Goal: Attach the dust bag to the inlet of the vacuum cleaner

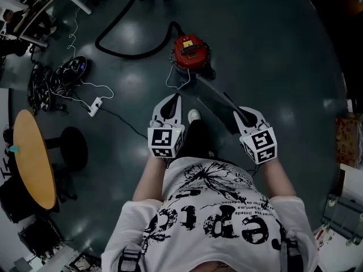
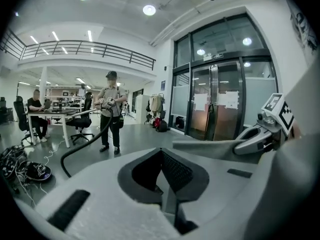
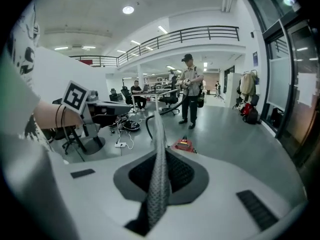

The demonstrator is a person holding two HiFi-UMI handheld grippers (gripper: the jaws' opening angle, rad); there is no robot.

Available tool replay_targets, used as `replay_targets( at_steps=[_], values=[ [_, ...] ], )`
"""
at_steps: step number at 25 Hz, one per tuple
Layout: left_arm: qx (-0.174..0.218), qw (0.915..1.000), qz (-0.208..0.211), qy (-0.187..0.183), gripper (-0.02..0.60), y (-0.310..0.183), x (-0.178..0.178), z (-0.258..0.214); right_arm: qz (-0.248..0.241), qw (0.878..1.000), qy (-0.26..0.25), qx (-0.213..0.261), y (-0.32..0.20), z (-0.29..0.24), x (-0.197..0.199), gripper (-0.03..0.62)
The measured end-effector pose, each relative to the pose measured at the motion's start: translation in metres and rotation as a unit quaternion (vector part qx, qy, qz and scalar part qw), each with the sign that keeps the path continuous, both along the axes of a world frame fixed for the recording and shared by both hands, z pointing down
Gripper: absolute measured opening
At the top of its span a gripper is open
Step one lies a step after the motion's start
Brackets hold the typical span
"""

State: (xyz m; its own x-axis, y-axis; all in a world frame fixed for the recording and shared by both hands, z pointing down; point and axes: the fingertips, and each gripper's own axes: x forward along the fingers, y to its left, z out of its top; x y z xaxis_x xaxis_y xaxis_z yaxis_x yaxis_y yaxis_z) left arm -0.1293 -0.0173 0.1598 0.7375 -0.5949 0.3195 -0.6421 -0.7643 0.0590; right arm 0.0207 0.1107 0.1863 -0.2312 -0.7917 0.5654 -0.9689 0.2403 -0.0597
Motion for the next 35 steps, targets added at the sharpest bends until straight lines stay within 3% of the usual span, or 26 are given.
replay_targets(
  at_steps=[5, 9, 13, 18, 24, 35],
  values=[
    [0.01, 0.9997, 0.022, -0.001, 0.003, -0.083, 0.042, -0.009, -0.064, 0.998, -0.009, -0.001, -0.062, 0.005, 0.025, 0.025],
    [0.005, 0.9995, 0.019, -0.023, 0.003, -0.125, 0.061, 0.004, -0.093, 0.996, -0.014, -0.008, -0.101, 0.02, 0.043, 0.025],
    [-0.019, 0.9996, -0.007, -0.02, 0.003, -0.145, 0.076, 0.024, -0.138, 0.99, -0.012, -0.017, -0.13, 0.036, 0.054, 0.025],
    [-0.007, 0.9992, -0.035, -0.02, 0.003, -0.146, 0.085, 0.062, -0.197, 0.98, -0.01, -0.02, -0.149, 0.078, 0.057, 0.025],
    [0.01, 0.9972, -0.074, 0.003, 0.003, -0.167, 0.107, 0.151, -0.268, 0.963, 0.005, -0.019, -0.177, 0.176, 0.069, 0.025],
    [0.075, 0.9961, -0.046, 0.0, 0.003, -0.205, 0.123, 0.355, -0.372, 0.928, 0.031, 0.025, -0.208, 0.388, 0.077, 0.025]
  ],
)
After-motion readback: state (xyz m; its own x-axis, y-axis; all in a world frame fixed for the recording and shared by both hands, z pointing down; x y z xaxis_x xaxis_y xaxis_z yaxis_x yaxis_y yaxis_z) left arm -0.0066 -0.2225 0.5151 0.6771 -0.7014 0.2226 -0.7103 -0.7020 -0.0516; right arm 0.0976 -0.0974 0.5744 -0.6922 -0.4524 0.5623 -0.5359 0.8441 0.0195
